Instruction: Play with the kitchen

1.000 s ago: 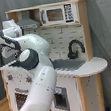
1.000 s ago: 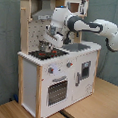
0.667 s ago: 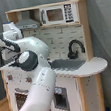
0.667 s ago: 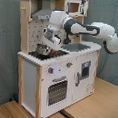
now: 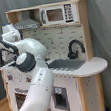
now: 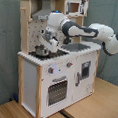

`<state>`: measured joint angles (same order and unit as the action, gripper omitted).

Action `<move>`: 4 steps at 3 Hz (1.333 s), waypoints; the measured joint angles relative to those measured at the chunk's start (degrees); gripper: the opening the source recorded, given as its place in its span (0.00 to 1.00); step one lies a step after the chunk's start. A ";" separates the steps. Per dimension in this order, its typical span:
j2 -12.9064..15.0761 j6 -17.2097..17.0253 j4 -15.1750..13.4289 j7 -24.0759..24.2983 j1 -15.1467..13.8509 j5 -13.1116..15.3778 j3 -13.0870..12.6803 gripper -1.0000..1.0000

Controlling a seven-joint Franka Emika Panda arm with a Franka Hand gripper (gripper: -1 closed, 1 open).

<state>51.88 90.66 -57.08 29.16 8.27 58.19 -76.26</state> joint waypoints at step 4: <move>-11.42 -8.27 0.96 0.00 3.82 5.76 -1.03 1.00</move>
<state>40.47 82.39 -56.11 29.16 12.10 63.95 -77.29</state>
